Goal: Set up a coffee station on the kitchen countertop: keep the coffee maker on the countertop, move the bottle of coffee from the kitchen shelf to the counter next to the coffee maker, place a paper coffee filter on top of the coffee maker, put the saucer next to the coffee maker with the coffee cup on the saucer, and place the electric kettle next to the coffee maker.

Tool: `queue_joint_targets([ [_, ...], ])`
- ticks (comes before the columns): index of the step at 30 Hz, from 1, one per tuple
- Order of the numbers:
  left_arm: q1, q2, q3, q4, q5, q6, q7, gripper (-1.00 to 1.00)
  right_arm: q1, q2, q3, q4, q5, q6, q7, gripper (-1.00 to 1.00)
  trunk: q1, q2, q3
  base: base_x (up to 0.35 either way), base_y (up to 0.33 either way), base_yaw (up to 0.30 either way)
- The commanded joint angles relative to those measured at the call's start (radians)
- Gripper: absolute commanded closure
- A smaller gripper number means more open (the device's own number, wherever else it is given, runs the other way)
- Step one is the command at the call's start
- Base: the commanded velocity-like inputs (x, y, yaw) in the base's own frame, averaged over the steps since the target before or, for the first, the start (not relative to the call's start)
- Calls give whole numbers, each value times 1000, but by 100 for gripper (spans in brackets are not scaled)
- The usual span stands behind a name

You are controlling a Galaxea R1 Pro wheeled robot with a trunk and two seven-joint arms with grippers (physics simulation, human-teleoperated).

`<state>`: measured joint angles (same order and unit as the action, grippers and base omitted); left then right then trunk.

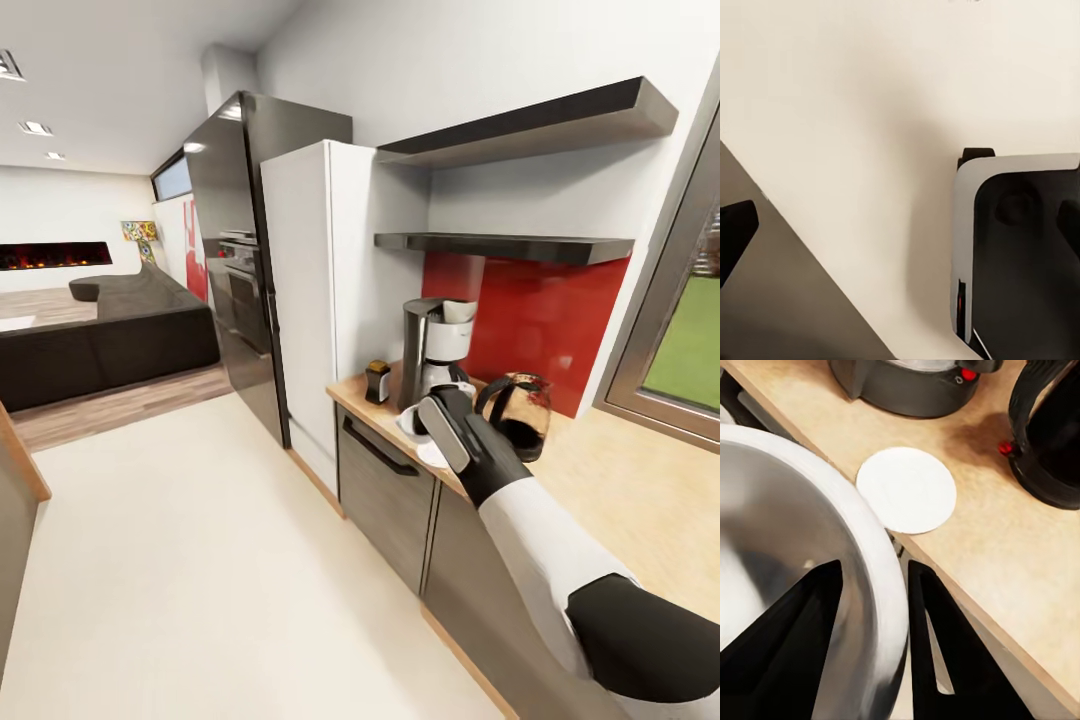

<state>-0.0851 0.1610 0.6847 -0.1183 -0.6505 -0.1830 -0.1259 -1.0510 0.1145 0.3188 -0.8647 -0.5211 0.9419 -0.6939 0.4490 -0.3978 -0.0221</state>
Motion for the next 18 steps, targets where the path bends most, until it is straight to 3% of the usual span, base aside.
queue_joint_targets([
  [1, -1, 0, 9, 0, -7, -3, -5, -100, -1, -1, 1, 0, -10, 2, -10, 100, 1, -2, -2, 245, 71, 0],
  [6, -1, 0, 9, 0, -7, -3, -4, -100, -1, -1, -1, 3, -10, 3, -12, 100, 1, -2, -2, 293, 90, -26],
  [12, -1, 0, 10, 0, -8, -4, -4, -100, 0, 0, -4, 72, -12, 3, -12, 100, 1, -2, -2, 247, 82, -246],
  [18, -1, 0, 10, 0, -8, -4, -4, -100, 0, 1, -62, 99, -11, 3, -12, 100, 1, -2, -2, 37, 11, -158],
])
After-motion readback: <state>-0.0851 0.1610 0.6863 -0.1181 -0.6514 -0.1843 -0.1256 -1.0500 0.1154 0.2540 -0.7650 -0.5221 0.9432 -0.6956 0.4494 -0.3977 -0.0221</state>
